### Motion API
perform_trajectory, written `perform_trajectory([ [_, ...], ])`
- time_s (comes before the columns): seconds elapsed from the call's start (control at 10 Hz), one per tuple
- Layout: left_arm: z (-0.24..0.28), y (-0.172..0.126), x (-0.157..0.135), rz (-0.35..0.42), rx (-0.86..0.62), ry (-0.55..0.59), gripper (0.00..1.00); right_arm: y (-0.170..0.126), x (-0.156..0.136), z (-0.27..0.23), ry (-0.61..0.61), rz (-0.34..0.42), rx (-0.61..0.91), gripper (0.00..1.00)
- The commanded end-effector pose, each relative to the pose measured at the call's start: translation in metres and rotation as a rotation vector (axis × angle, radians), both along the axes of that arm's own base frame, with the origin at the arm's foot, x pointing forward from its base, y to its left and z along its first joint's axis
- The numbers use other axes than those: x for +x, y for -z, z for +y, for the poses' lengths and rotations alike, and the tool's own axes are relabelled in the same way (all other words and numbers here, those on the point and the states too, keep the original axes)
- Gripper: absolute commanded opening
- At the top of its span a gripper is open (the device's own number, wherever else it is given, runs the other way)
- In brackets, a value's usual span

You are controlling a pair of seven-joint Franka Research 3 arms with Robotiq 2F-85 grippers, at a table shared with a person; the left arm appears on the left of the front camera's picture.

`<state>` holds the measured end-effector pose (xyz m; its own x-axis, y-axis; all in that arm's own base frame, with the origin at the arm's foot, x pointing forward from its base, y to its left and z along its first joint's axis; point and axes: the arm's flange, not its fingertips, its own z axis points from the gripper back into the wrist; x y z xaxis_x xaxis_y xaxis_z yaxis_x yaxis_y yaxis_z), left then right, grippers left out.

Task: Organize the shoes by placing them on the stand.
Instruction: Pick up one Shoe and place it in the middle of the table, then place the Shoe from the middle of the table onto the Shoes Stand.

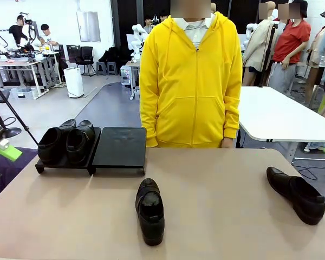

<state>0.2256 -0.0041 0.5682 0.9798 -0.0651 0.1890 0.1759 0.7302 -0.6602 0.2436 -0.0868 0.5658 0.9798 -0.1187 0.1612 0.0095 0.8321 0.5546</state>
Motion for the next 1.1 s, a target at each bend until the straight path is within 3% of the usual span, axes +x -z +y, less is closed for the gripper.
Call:
perform_trajectory([
  [0.0,0.000,0.000,-0.001,-0.012,-0.021,0.017,1.00,0.014,0.017,0.020,0.053,0.081,-0.152,1.00],
  [0.1,0.000,0.000,-0.001,-0.012,-0.021,0.017,1.00,0.000,0.000,0.000,0.000,0.000,0.000,1.00],
  [1.0,0.000,0.000,-0.001,-0.012,-0.021,0.017,1.00,0.000,0.000,0.000,0.000,0.000,0.000,1.00],
])
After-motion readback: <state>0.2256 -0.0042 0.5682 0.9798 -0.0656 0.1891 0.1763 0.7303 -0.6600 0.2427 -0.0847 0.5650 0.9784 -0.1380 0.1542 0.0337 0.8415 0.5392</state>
